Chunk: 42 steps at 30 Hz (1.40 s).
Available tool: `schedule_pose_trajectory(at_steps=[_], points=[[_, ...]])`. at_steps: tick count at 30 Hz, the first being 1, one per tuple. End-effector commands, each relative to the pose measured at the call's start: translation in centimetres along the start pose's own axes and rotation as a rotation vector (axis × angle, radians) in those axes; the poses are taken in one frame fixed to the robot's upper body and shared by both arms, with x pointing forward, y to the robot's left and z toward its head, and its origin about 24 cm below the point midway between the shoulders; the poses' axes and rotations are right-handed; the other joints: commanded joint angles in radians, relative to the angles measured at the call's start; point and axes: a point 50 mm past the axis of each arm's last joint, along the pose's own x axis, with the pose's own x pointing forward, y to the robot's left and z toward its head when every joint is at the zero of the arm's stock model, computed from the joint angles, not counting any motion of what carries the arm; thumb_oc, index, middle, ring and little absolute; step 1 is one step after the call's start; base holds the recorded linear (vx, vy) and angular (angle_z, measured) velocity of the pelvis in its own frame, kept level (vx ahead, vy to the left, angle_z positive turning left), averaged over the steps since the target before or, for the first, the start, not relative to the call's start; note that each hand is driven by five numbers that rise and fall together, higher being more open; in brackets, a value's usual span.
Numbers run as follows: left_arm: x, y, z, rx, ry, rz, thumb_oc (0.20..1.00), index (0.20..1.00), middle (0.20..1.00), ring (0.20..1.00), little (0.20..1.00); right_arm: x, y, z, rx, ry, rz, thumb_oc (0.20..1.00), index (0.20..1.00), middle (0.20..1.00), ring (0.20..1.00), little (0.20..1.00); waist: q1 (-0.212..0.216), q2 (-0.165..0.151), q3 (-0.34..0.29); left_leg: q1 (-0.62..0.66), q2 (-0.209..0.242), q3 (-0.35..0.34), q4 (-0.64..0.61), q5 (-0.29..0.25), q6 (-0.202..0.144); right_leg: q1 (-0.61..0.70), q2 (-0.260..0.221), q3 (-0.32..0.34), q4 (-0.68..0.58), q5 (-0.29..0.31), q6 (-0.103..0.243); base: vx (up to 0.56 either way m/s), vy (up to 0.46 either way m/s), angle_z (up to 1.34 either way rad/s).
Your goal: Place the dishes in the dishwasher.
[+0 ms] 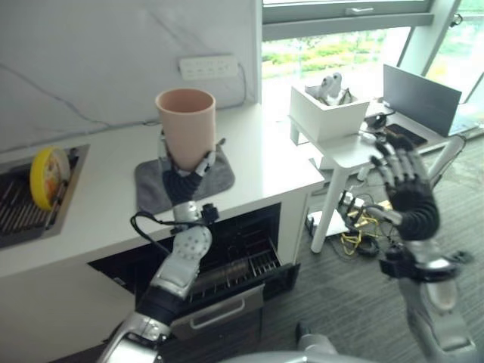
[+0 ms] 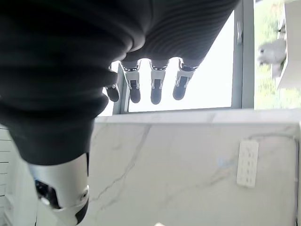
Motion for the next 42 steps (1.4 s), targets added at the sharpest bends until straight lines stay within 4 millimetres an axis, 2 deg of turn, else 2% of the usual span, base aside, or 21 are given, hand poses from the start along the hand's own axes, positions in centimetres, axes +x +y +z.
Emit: schedule_pose_trajectory(at_steps=[1,4,5,10,13,14,18,23,30,42], points=[[1.6,-1.8,2.8,0.007,-0.207,-0.083,0.2,0.2,0.2,0.2,0.2,1.8,0.6,0.0,0.064,-0.012,0.014,1.0,1.0,1.0,1.0,1.0,0.045,0.012,0.019,-0.024,-0.021,-0.116,-0.001,-0.062,0.08,0.04,-0.055,-0.063,0.11,-0.192,0.083,0.01,-0.056,0.29],[1.1,-2.2,2.9,0.031,-0.237,-0.106,0.2,0.2,0.2,0.2,0.2,2.5,1.3,-0.5,0.114,0.006,0.022,1.0,1.0,1.0,1.0,1.0,0.075,0.011,0.013,-0.024,-0.018,-0.137,-0.01,-0.053,0.072,0.062,-0.047,-0.073,0.093,-0.195,0.077,0.01,-0.061,0.42],[0.7,-2.2,3.0,0.055,-0.25,-0.102,0.2,0.2,0.2,0.2,0.2,3.7,1.8,-1.1,0.13,0.02,0.034,1.0,1.0,1.0,1.0,1.0,0.106,0.008,0.015,-0.025,-0.01,-0.156,-0.019,-0.041,0.057,0.082,-0.045,-0.09,0.08,-0.196,0.074,0.02,-0.056,0.4],[1.2,-2.8,3.0,0.114,-0.298,-0.087,0.2,0.2,0.2,0.2,0.2,6.0,3.2,-1.2,0.177,0.052,0.075,1.0,1.0,1.0,1.0,1.0,0.135,0.008,0.005,-0.031,0.003,-0.176,-0.043,-0.011,0.039,0.107,-0.035,-0.108,0.054,-0.196,0.065,0.01,-0.032,0.26],[1.5,-3.2,2.7,0.135,-0.313,-0.066,0.2,0.2,0.2,0.2,0.2,6.3,3.7,-1.0,0.194,0.06,0.092,1.0,1.0,1.0,1.0,1.0,0.143,0.006,0.0,-0.032,0.006,-0.193,-0.055,-0.001,0.037,0.123,-0.027,-0.108,0.041,-0.197,0.062,0.01,-0.038,0.16],[0.9,-3.2,2.8,0.14,-0.33,-0.062,0.2,0.2,0.2,0.2,0.2,6.6,3.9,-1.0,0.193,0.063,0.083,1.0,1.0,1.0,1.0,1.0,0.159,0.002,0.004,-0.037,0.011,-0.204,-0.059,0.005,0.03,0.132,-0.028,-0.119,0.034,-0.196,0.06,0.02,-0.061,0.29],[0.3,-3.4,2.5,0.152,-0.34,-0.072,0.2,0.2,0.2,0.2,0.2,7.5,4.7,-1.1,0.211,0.069,0.056,1.0,1.0,1.0,1.0,1.0,0.179,0.001,0.006,-0.035,0.015,-0.219,-0.07,0.012,0.024,0.146,-0.03,-0.13,0.024,-0.194,0.056,0.02,-0.022,0.25],[-0.3,-3.8,2.5,0.192,-0.342,-0.074,0.2,0.2,0.2,0.2,0.2,8.6,6.7,-0.6,0.254,0.075,0.086,1.0,1.0,1.0,1.0,1.0,0.203,0.006,0.004,-0.029,0.019,-0.243,-0.081,0.018,0.015,0.169,-0.033,-0.137,0.009,-0.197,0.052,0.03,0.002,0.17],[-0.7,-4.6,2.7,0.177,-0.339,-0.103,0.2,0.2,0.2,0.2,0.2,10.2,8.7,0.1,0.281,0.073,0.131,1.0,1.0,1.0,1.0,1.0,0.221,0.01,0.003,-0.018,0.02,-0.255,-0.095,0.023,0.01,0.182,-0.037,-0.148,-0.003,-0.193,0.054,0.0,0.0,0.08],[-1.2,-5.6,3.0,0.154,-0.338,-0.132,0.2,0.2,0.2,0.2,0.2,11.2,10.2,0.8,0.284,0.062,0.158,1.0,1.0,1.0,1.0,1.0,0.229,0.012,0.004,-0.016,0.019,-0.265,-0.104,0.028,0.008,0.188,-0.037,-0.145,-0.013,-0.19,0.054,0.0,0.0,0.0]])
